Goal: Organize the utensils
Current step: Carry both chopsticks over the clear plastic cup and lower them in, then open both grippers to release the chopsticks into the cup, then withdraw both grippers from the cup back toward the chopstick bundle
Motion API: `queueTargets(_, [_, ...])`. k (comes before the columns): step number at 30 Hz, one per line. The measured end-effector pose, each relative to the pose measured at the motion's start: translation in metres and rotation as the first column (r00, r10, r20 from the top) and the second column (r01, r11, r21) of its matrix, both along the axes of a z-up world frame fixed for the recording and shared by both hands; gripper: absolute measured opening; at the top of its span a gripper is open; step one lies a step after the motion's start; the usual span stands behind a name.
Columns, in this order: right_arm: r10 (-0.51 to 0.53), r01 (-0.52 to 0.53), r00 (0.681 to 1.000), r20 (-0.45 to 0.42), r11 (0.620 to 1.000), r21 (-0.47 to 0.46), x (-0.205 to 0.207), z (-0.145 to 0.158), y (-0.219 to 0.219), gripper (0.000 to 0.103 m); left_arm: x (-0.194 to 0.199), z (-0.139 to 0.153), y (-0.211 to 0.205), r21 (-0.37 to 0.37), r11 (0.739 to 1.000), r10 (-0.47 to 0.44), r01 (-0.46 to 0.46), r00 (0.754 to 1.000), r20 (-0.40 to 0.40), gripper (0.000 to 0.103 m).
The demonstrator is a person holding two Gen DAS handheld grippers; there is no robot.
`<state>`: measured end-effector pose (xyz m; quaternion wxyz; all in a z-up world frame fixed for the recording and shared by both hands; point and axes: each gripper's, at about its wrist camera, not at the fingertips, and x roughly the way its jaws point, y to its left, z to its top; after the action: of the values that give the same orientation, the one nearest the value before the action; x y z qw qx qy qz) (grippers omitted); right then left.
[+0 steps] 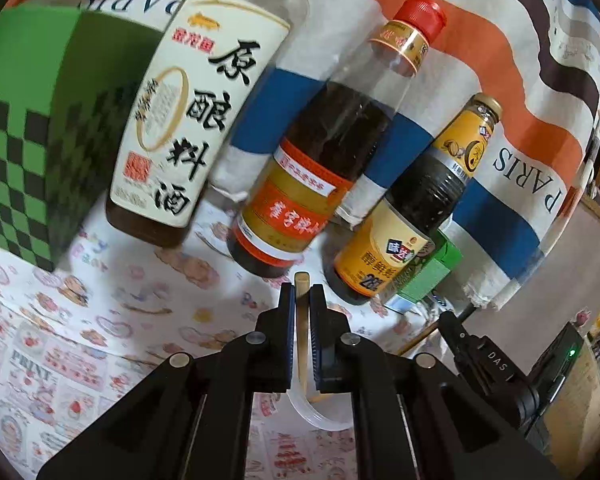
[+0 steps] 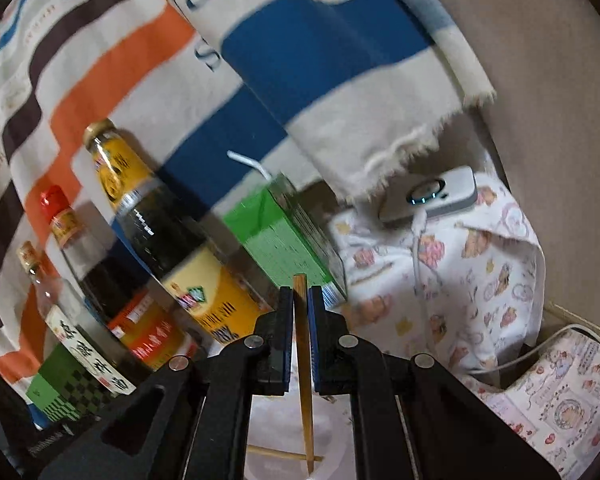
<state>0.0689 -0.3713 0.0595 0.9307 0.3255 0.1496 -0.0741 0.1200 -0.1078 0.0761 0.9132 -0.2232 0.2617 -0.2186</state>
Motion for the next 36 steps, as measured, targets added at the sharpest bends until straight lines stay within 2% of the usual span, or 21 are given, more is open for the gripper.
queueTargets(2, [-0.005, 0.005, 1.0, -0.009, 1.0, -0.007, 0.001, -0.002, 0.0, 0.008, 0.002, -0.001, -0.001, 0.01, 0.999, -0.03, 0.03, 1.0, -0.005, 0.006])
queueTargets(4, [-0.011, 0.011, 1.0, -0.018, 1.0, -0.02, 0.001, -0.002, -0.001, 0.008, 0.008, -0.007, -0.006, 0.028, 0.997, -0.067, 0.068, 0.997, -0.034, 0.014])
queueTargets(7, [-0.008, 0.007, 0.999, -0.045, 1.0, -0.031, 0.004, -0.003, -0.002, 0.01, 0.012, -0.017, -0.01, 0.064, 0.998, -0.008, 0.012, 0.998, -0.056, 0.014])
queueTargets(8, [-0.002, 0.0, 0.998, -0.059, 1.0, -0.029, 0.006, -0.004, -0.003, 0.017, 0.012, -0.018, -0.01, 0.061, 0.998, -0.02, 0.024, 0.998, -0.059, 0.015])
queueTargets(9, [0.003, -0.004, 0.998, -0.067, 1.0, -0.027, 0.006, -0.006, -0.003, 0.022, 0.01, -0.017, -0.01, 0.059, 0.998, -0.023, 0.026, 0.998, -0.052, 0.02])
queueTargets(10, [0.007, -0.009, 0.997, -0.075, 1.0, -0.025, 0.007, -0.006, -0.004, 0.036, 0.007, -0.013, -0.011, 0.07, 0.997, -0.013, 0.015, 0.999, -0.032, 0.028])
queueTargets(11, [0.012, -0.015, 0.996, -0.083, 1.0, -0.025, 0.008, -0.006, -0.004, 0.049, 0.003, -0.008, -0.011, 0.096, 0.995, 0.008, -0.008, 1.0, -0.006, 0.032])
queueTargets(12, [0.021, -0.023, 0.996, -0.084, 0.999, -0.023, 0.008, -0.005, -0.004, 0.054, -0.005, -0.001, -0.014, 0.149, 0.988, 0.045, -0.05, 0.998, 0.038, 0.041])
queueTargets(13, [0.038, -0.04, 0.996, -0.082, 0.999, -0.022, 0.009, -0.004, -0.003, 0.06, -0.01, 0.005, -0.016, 0.189, 0.979, 0.069, -0.082, 0.995, 0.077, 0.047])
queueTargets(15, [0.103, -0.109, 0.987, -0.127, 0.993, -0.043, 0.017, -0.002, 0.001, 0.062, -0.022, 0.016, -0.021, 0.256, 0.957, 0.101, -0.136, 0.984, 0.145, 0.053])
queueTargets(18, [0.155, -0.176, 0.964, -0.215, 0.981, -0.083, 0.026, 0.002, 0.009, 0.064, -0.03, 0.029, -0.022, 0.331, 0.925, 0.133, -0.188, 0.974, 0.183, 0.062])
queueTargets(20, [0.166, -0.208, 0.942, -0.29, 0.971, -0.12, 0.031, 0.005, 0.016, 0.066, -0.035, 0.042, -0.024, 0.43, 0.854, 0.223, -0.291, 0.954, 0.202, 0.069])
queueTargets(21, [0.181, -0.237, 0.925, -0.333, 0.962, -0.136, 0.034, 0.006, 0.02, 0.067, -0.042, 0.049, -0.022, 0.45, 0.83, 0.25, -0.331, 0.94, 0.23, 0.076])
queueTargets(22, [0.191, -0.258, 0.91, -0.369, 0.955, -0.143, 0.036, 0.006, 0.023, 0.069, -0.049, 0.056, -0.019, 0.44, 0.829, 0.254, -0.345, 0.934, 0.253, 0.085])
queueTargets(24, [0.212, -0.301, 0.873, -0.439, 0.943, -0.143, 0.038, 0.004, 0.027, 0.069, -0.063, 0.071, -0.006, 0.39, 0.854, 0.25, -0.344, 0.929, 0.272, 0.092])
queueTargets(26, [0.226, -0.344, 0.853, -0.47, 0.921, -0.181, 0.038, 0.006, 0.034, 0.069, -0.077, 0.084, 0.006, 0.339, 0.868, 0.265, -0.363, 0.916, 0.302, 0.094])
queueTargets(29, [0.213, -0.349, 0.859, -0.465, 0.909, -0.228, 0.032, 0.012, 0.04, 0.071, -0.093, 0.096, 0.013, 0.329, 0.863, 0.273, -0.383, 0.902, 0.335, 0.098])
queueTargets(33, [0.297, -0.399, 0.854, -0.427, 0.9, -0.174, 0.023, 0.024, 0.044, 0.071, -0.11, 0.111, 0.02, 0.323, 0.859, 0.273, -0.396, 0.89, 0.366, 0.102])
queueTargets(36, [0.341, -0.431, 0.853, -0.394, 0.887, -0.166, 0.015, 0.035, 0.051, 0.072, -0.13, 0.12, 0.021, 0.302, 0.84, 0.296, -0.451, 0.847, 0.442, 0.102])
